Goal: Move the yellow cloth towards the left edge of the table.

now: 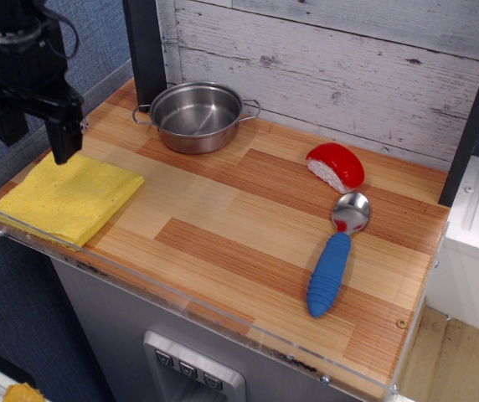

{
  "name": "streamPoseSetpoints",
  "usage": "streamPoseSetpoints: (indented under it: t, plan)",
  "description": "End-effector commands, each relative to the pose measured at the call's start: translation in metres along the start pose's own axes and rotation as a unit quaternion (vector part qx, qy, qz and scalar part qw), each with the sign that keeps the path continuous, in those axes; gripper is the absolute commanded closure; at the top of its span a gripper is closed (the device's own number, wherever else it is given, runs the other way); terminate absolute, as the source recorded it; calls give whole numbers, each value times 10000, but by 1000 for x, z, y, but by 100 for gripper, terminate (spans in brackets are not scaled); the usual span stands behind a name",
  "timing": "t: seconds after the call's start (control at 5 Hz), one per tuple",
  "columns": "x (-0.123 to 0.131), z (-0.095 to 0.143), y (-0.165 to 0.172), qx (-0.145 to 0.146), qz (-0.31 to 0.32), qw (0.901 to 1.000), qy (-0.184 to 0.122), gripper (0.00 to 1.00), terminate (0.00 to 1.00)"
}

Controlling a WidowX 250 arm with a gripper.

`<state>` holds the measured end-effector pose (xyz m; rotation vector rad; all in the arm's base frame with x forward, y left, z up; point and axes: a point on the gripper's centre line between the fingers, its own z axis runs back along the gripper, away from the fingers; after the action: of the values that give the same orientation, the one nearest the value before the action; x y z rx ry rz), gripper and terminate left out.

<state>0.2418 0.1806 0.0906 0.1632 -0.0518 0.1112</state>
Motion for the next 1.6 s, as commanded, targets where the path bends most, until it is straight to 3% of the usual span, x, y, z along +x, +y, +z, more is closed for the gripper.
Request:
streamPoseSetpoints:
  t: [0.0, 0.6, 0.8, 1.0, 1.4]
  plan:
    - [-1, 31, -22, 180, 28, 9997, -137, 0, 0]
    - [-5, 36, -116, -353, 102, 9993, -41, 0, 0]
    - [-2, 35, -162, -349, -286, 9990, 4, 0, 0]
    - [1, 35, -205, -797, -528, 9953, -163, 0, 0]
    - [0, 45, -271, -877, -1142, 9894, -162, 0, 0]
